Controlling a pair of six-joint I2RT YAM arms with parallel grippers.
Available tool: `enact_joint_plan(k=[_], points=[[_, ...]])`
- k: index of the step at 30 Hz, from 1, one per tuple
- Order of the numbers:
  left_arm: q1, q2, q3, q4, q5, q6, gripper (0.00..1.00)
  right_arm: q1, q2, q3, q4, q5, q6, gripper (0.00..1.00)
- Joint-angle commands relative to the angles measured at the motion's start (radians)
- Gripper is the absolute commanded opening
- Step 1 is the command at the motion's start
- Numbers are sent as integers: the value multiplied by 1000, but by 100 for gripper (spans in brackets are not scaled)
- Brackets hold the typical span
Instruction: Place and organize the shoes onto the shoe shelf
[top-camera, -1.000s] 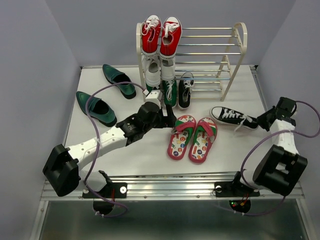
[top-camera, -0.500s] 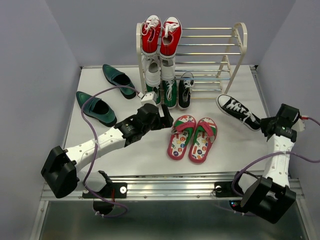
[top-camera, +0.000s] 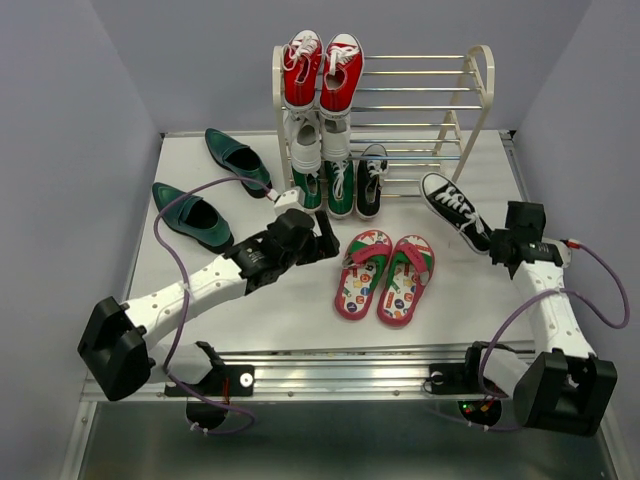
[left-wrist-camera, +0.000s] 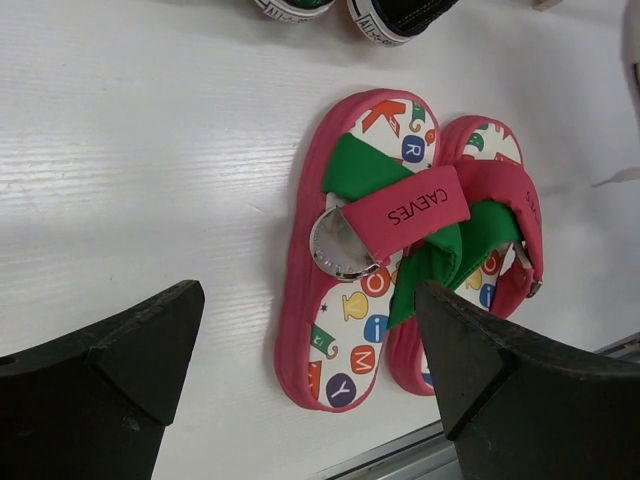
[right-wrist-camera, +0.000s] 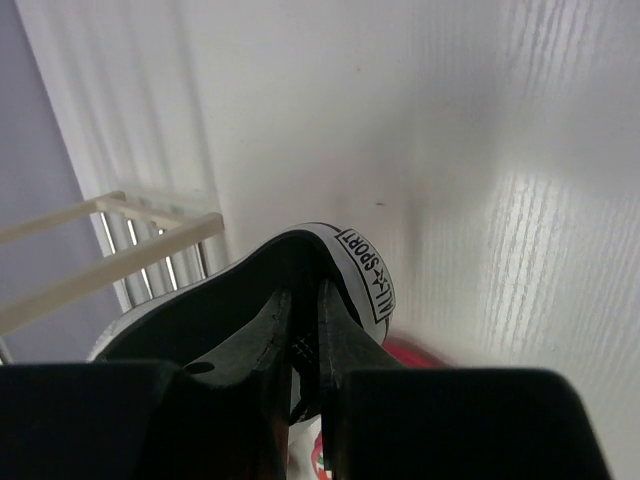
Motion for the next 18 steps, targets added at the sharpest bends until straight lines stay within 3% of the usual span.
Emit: enact_joint_plan(k=[1, 6, 18], points=[[6, -82, -7, -26, -56, -23, 99, 53, 45, 55, 68, 139, 203, 1], [14, -109, -36, -28, -64, -28, 99, 90, 82, 65, 73, 179, 198, 1], [48, -84, -52, -20, -27, -4, 99, 312, 357, 234, 33, 320, 459, 1]])
